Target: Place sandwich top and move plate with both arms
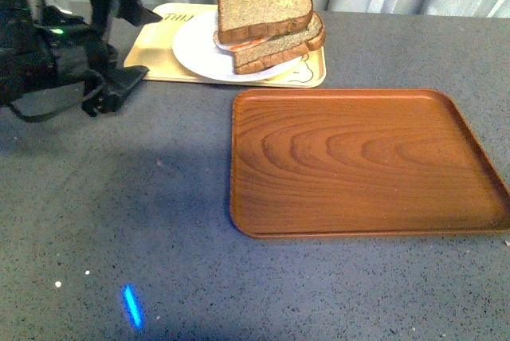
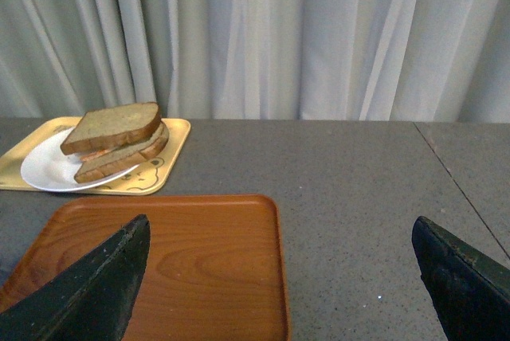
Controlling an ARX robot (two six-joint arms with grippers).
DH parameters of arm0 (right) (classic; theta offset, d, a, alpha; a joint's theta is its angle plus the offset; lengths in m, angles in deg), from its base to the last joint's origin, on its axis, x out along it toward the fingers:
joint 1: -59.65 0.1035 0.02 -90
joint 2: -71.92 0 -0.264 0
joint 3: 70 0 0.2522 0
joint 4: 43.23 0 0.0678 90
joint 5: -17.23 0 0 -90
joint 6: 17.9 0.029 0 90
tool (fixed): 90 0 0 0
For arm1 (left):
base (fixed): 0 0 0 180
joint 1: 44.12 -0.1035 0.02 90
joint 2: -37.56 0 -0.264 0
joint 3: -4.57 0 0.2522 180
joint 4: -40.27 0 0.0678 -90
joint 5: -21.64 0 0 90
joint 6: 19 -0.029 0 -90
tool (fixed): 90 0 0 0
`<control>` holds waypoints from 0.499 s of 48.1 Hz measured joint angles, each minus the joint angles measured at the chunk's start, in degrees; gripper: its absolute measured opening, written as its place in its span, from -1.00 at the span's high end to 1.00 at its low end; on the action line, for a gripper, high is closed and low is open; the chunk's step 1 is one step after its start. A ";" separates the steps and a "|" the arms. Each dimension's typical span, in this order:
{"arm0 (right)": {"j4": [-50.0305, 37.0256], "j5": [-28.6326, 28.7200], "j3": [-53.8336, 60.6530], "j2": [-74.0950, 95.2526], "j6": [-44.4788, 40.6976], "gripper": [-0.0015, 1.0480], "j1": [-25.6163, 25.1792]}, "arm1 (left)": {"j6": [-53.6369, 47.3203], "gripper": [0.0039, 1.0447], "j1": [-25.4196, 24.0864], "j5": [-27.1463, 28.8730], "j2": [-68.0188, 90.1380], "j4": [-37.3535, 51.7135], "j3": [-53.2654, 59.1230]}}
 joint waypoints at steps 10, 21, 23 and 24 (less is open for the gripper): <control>0.00 0.00 0.00 0.00 0.00 -0.82 0.00 | -0.02 -0.83 -5.38 -4.42 -10.27 15.06 17.81; 0.00 -0.02 0.00 0.00 0.00 -0.83 0.00 | -9.51 -0.48 -8.44 2.27 -16.02 26.38 29.55; 0.00 0.00 0.00 0.00 0.00 -0.82 0.00 | -10.71 -0.33 -8.44 3.43 -16.31 26.84 30.25; 0.00 0.00 0.00 0.00 0.00 -0.82 0.00 | -10.71 -0.30 -8.44 3.52 -16.33 26.88 30.34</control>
